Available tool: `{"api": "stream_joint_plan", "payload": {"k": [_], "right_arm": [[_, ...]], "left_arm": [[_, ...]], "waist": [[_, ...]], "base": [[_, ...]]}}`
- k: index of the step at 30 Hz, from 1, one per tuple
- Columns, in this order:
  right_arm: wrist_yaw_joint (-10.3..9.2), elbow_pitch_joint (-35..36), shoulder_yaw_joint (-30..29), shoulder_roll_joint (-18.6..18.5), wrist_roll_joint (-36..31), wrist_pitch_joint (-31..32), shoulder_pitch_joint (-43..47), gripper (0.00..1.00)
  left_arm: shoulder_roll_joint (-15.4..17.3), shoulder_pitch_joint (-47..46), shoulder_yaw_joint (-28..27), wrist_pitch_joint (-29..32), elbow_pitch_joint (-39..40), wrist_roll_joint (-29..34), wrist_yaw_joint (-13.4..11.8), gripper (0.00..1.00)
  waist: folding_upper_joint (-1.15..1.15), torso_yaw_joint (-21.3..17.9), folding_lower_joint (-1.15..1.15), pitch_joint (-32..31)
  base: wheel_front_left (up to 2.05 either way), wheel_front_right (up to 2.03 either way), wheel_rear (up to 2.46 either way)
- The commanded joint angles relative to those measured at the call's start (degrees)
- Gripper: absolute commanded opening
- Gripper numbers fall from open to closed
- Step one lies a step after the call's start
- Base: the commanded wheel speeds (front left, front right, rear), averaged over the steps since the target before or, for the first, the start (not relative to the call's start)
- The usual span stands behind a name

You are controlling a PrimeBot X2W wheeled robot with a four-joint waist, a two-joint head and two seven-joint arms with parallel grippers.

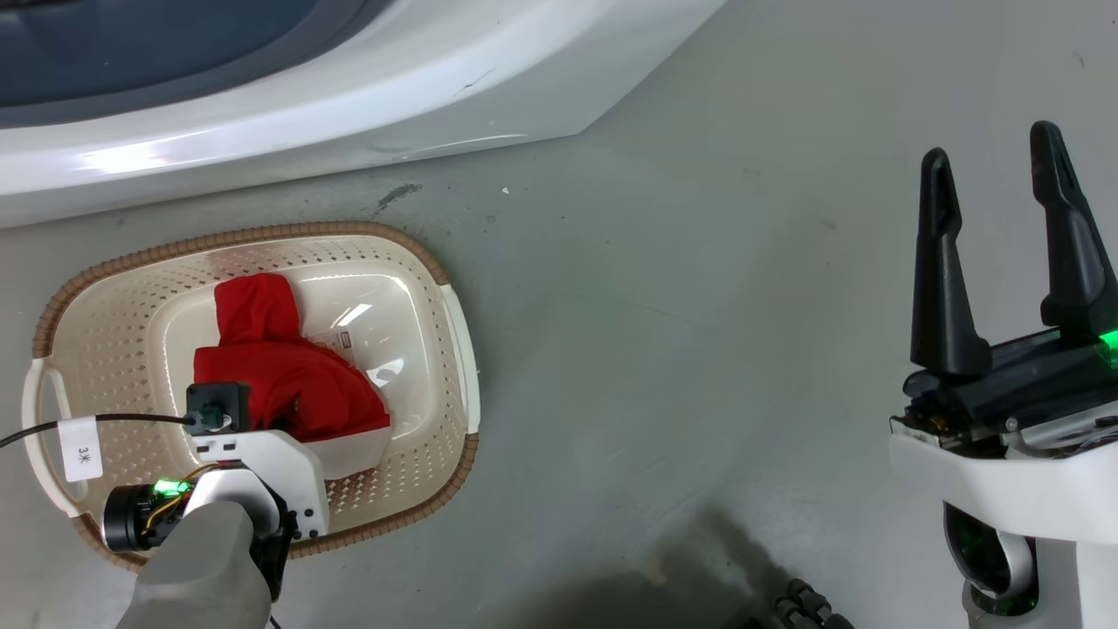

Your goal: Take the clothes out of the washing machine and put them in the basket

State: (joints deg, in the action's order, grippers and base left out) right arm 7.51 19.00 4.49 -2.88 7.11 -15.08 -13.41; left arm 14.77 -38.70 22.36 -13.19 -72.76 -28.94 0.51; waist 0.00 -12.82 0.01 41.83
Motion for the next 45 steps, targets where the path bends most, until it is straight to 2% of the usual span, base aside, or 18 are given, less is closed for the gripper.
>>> {"api": "stream_joint_plan", "payload": {"k": [1, 2, 3, 13, 20, 27, 38, 45], "right_arm": [[-0.04, -0.1, -0.1, 0.0, 0.3, -0.1, -1.0, 1.00], [-0.04, -0.3, -0.1, 0.0, 0.3, -0.1, -1.0, 1.00], [-0.04, -0.5, -0.2, 0.0, 0.3, -0.1, -1.0, 1.00], [-0.04, -2.5, 0.2, 0.0, -0.5, -0.1, 3.2, 1.00], [-0.04, -3.9, -0.4, 0.0, -1.6, -0.1, 6.8, 1.00], [-0.04, -4.7, -0.7, 0.0, -2.5, -0.1, 9.6, 1.00], [-0.04, -5.6, -1.1, 0.0, -3.0, -0.1, 14.9, 1.00], [-0.04, -6.2, -1.8, 0.0, -2.6, -0.1, 17.7, 1.00]], "left_arm": [[0.1, -0.8, -0.1, -0.1, -0.3, -0.3, 0.1, 0.05], [0.2, -0.8, 0.3, -0.2, -0.4, 0.1, -0.1, 0.95], [0.2, -0.6, 0.4, -0.3, -0.4, 0.1, -0.2, 1.00], [-1.2, 3.7, 0.2, -2.0, 1.0, -0.2, 0.0, 1.00], [-0.6, 10.8, -3.4, -2.0, 14.0, 2.8, -2.7, 1.00], [-1.8, 17.9, -8.1, -2.0, 23.7, 6.3, -4.1, 1.00], [-5.9, 29.3, -18.1, -2.0, 42.1, 14.2, -4.6, 1.00], [-9.0, 34.9, -23.5, -2.0, 54.1, 19.2, -3.4, 1.00]], "waist": [[0.00, -0.2, -0.01, 0.2], [0.00, -0.2, -0.01, 0.0], [0.00, -0.2, -0.01, -0.4], [0.00, 1.5, -0.01, -9.9], [0.00, 3.6, -0.01, -17.3], [0.00, 5.3, -0.01, -23.1], [0.00, 7.6, -0.01, -31.6], [0.00, 8.5, -0.01, -35.4]], "base": [[0.00, 0.00, 0.00], [0.00, 0.00, 0.00], [0.00, 0.00, 0.00], [0.00, 0.00, 0.00], [0.00, 0.00, 0.00], [0.00, 0.00, 0.00], [0.00, 0.00, 0.00], [0.00, 0.00, 0.00]]}}
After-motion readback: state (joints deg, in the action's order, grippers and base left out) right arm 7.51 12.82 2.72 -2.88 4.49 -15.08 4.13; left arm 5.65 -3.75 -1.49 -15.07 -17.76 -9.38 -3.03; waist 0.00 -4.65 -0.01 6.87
